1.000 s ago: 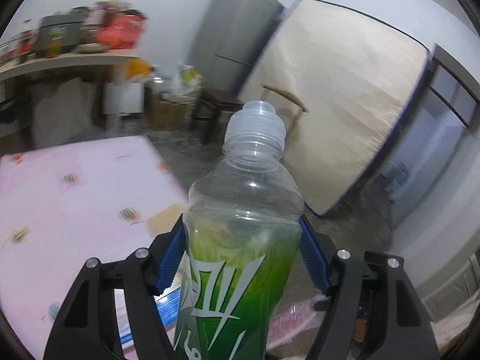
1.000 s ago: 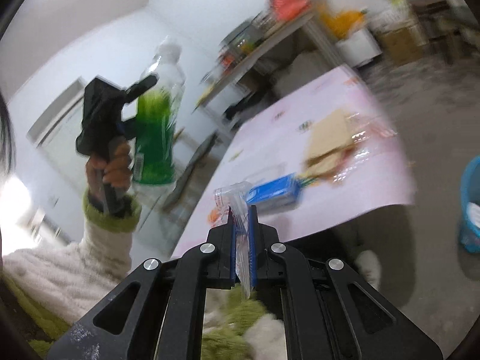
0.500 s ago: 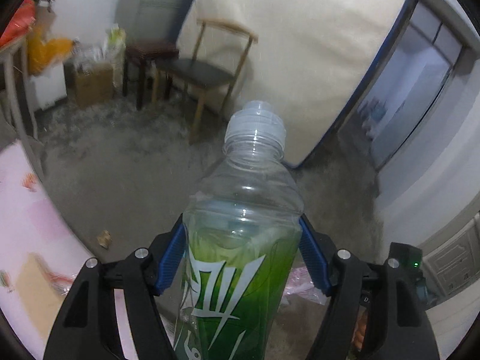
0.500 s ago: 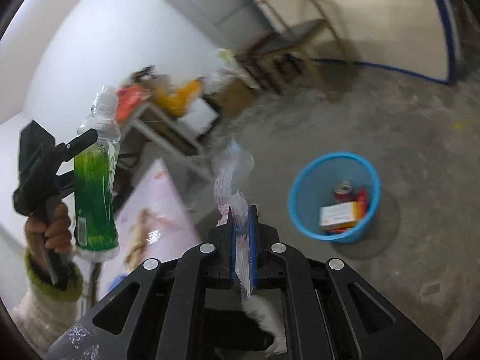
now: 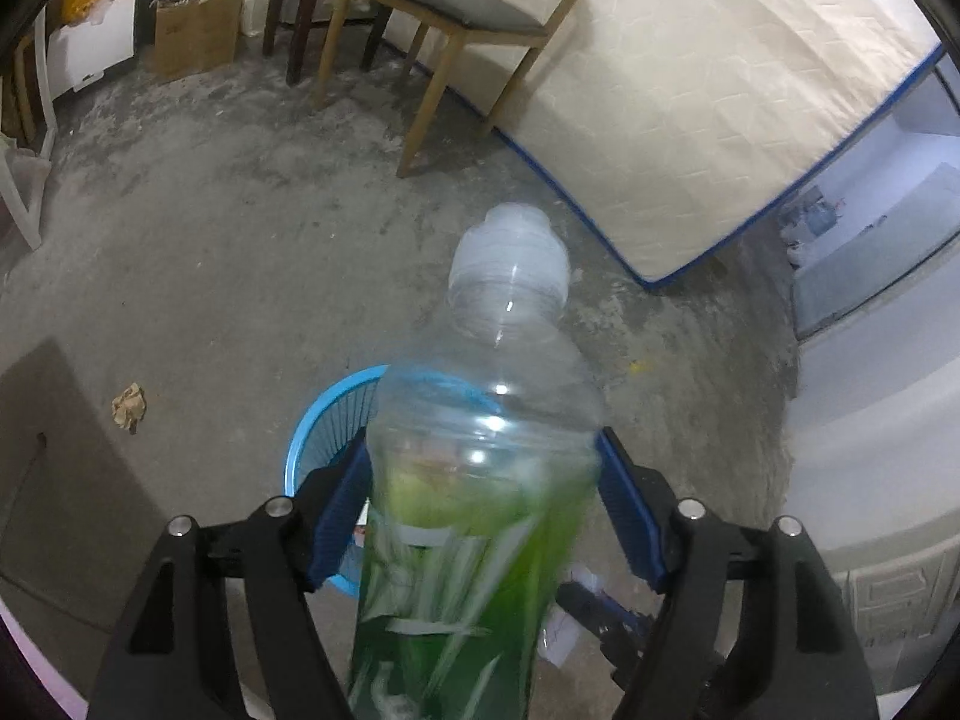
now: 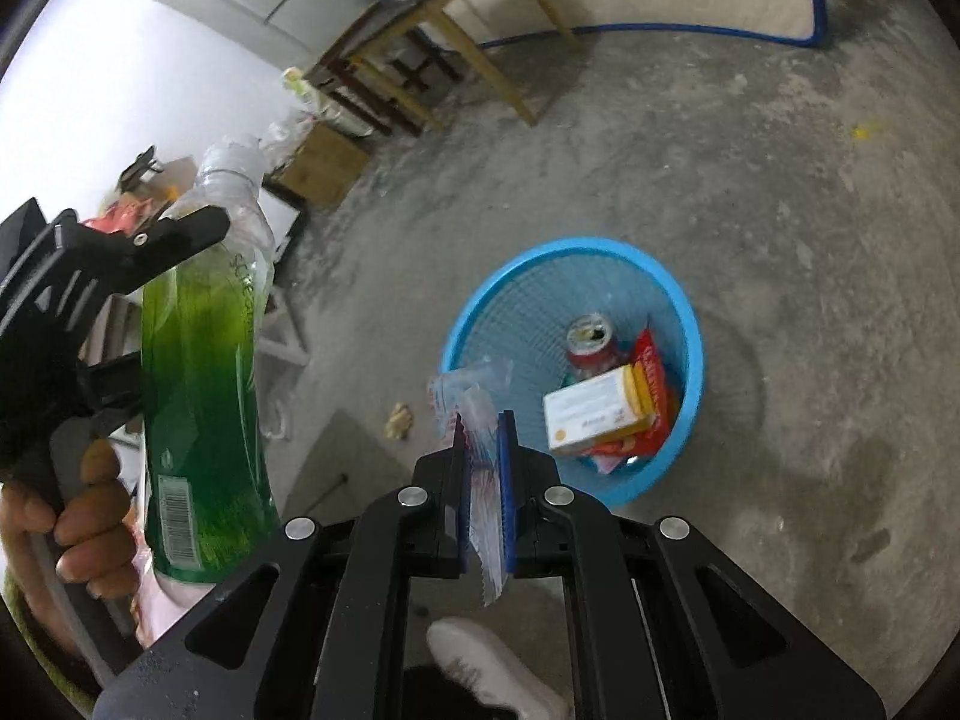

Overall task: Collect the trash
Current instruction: 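Carry bottle and bag to the blue wastebasket and open both tools, then return to the table and grasp the blue toothpaste box with the left tool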

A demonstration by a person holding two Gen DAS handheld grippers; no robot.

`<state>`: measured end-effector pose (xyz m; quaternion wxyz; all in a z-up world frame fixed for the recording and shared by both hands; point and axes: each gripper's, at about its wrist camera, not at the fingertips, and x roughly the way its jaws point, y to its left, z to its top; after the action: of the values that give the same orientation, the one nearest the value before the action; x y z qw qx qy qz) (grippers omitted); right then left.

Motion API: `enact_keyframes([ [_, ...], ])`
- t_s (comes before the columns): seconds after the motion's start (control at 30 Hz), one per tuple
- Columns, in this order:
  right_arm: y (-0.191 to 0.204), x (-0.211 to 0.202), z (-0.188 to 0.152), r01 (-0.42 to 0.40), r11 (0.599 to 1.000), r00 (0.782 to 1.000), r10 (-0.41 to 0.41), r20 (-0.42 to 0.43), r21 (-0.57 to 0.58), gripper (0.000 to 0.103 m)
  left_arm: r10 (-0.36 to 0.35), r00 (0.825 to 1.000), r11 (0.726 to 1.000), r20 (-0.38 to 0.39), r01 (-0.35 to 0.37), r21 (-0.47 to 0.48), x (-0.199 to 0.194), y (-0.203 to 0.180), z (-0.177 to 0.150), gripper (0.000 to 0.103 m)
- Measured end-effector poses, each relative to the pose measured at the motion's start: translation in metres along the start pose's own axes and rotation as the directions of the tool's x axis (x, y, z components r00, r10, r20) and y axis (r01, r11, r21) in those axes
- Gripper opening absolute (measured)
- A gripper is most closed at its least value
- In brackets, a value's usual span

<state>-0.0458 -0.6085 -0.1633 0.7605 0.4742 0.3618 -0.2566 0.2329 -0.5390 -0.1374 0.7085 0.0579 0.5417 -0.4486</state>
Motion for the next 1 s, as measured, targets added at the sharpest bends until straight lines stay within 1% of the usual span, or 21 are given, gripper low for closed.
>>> enact_keyframes([
  [0.03, -0.002, 0.01, 0.004, 0.004, 1.0, 1.0, -0.004, -0.008, 0.004, 0.01, 0.011, 1.0, 1.0, -0.004, -0.011, -0.01, 0.002, 0.001, 0.0, 0.081],
  [0.1, -0.01, 0.032, 0.012, 0.016, 1.0, 0.999, -0.015, -0.043, 0.021, 0.014, 0.017, 1.0, 0.999, 0.001, -0.017, -0.034, 0.002, 0.003, 0.001, 0.081],
  [0.13, -0.013, 0.041, 0.014, 0.038, 0.999, 0.997, -0.037, -0.064, 0.026, 0.017, 0.009, 1.0, 0.999, -0.002, -0.009, -0.046, 0.001, 0.003, 0.001, 0.081],
  [0.17, -0.018, 0.052, 0.014, 0.069, 0.997, 0.994, -0.067, -0.088, 0.028, 0.018, -0.008, 1.0, 0.999, -0.004, 0.008, -0.049, -0.004, 0.004, -0.001, 0.081],
  [0.2, -0.022, 0.06, 0.013, 0.093, 0.995, 0.99, -0.089, -0.106, 0.028, 0.019, -0.014, 1.0, 0.999, -0.007, 0.014, -0.043, -0.006, 0.004, -0.003, 0.081],
  [0.23, -0.023, 0.065, 0.012, 0.11, 0.994, 0.987, -0.106, -0.119, 0.024, 0.022, -0.016, 1.0, 0.999, -0.007, 0.016, -0.034, -0.011, 0.004, -0.005, 0.081],
  [0.27, -0.025, 0.069, 0.011, 0.152, 0.988, 0.98, -0.15, -0.128, 0.01, 0.024, -0.02, 1.0, 1.0, 0.001, 0.02, -0.023, -0.019, 0.004, -0.008, 0.081],
  [0.33, -0.025, 0.065, 0.008, 0.188, 0.982, 0.976, -0.191, -0.107, -0.031, 0.033, -0.018, 1.0, 1.0, 0.011, 0.019, -0.009, -0.034, 0.003, -0.011, 0.081],
  [0.37, -0.024, 0.06, 0.007, 0.205, 0.977, 0.974, -0.209, -0.088, -0.052, 0.035, -0.028, 0.999, 1.0, 0.021, 0.028, -0.005, -0.045, 0.002, -0.015, 0.081],
  [0.43, -0.021, 0.052, 0.006, 0.23, 0.97, 0.97, -0.235, -0.061, -0.083, 0.043, -0.037, 0.998, 0.999, 0.046, 0.037, 0.003, -0.068, 0.001, -0.024, 0.081],
  [0.57, -0.022, 0.032, 0.004, 0.269, 0.955, 0.963, -0.271, -0.001, -0.124, 0.045, -0.055, 0.994, 0.998, 0.09, 0.053, 0.019, -0.109, 0.002, -0.037, 0.081],
  [0.63, -0.021, 0.024, 0.003, 0.263, 0.957, 0.965, -0.262, 0.019, -0.125, 0.045, -0.056, 0.993, 0.998, 0.105, 0.054, 0.026, -0.126, 0.003, -0.043, 0.081],
  [0.7, -0.017, 0.008, 0.0, 0.251, 0.959, 0.968, -0.246, 0.048, -0.132, 0.045, -0.054, 0.99, 0.998, 0.13, 0.049, 0.038, -0.152, 0.006, -0.052, 0.081],
  [0.77, -0.009, -0.009, -0.006, 0.221, 0.964, 0.974, -0.213, 0.07, -0.146, 0.048, -0.054, 0.986, 0.997, 0.159, 0.045, 0.056, -0.187, 0.01, -0.065, 0.081],
  [0.83, 0.003, -0.029, -0.016, 0.175, 0.971, 0.983, -0.163, 0.084, -0.166, 0.055, -0.059, 0.979, 0.996, 0.195, 0.046, 0.073, -0.218, 0.015, -0.081, 0.082],
  [0.87, 0.01, -0.038, -0.021, 0.151, 0.972, 0.987, -0.137, 0.088, -0.181, 0.056, -0.053, 0.972, 0.996, 0.229, 0.035, 0.084, -0.239, 0.02, -0.094, 0.082],
  [0.93, 0.025, -0.058, -0.034, 0.095, 0.973, 0.993, -0.078, 0.09, -0.21, 0.064, -0.053, 0.961, 0.994, 0.27, 0.026, 0.102, -0.27, 0.029, -0.122, 0.085],
  [0.97, 0.033, -0.07, -0.044, 0.053, 0.972, 0.996, -0.034, 0.086, -0.228, 0.066, -0.051, 0.957, 0.994, 0.285, 0.02, 0.111, -0.281, 0.034, -0.135, 0.085],
  [1.0, 0.039, -0.077, -0.049, 0.026, 0.971, 0.997, -0.007, 0.08, -0.238, 0.067, -0.044, 0.954, 0.993, 0.297, 0.009, 0.118, -0.291, 0.039, -0.149, 0.086],
])
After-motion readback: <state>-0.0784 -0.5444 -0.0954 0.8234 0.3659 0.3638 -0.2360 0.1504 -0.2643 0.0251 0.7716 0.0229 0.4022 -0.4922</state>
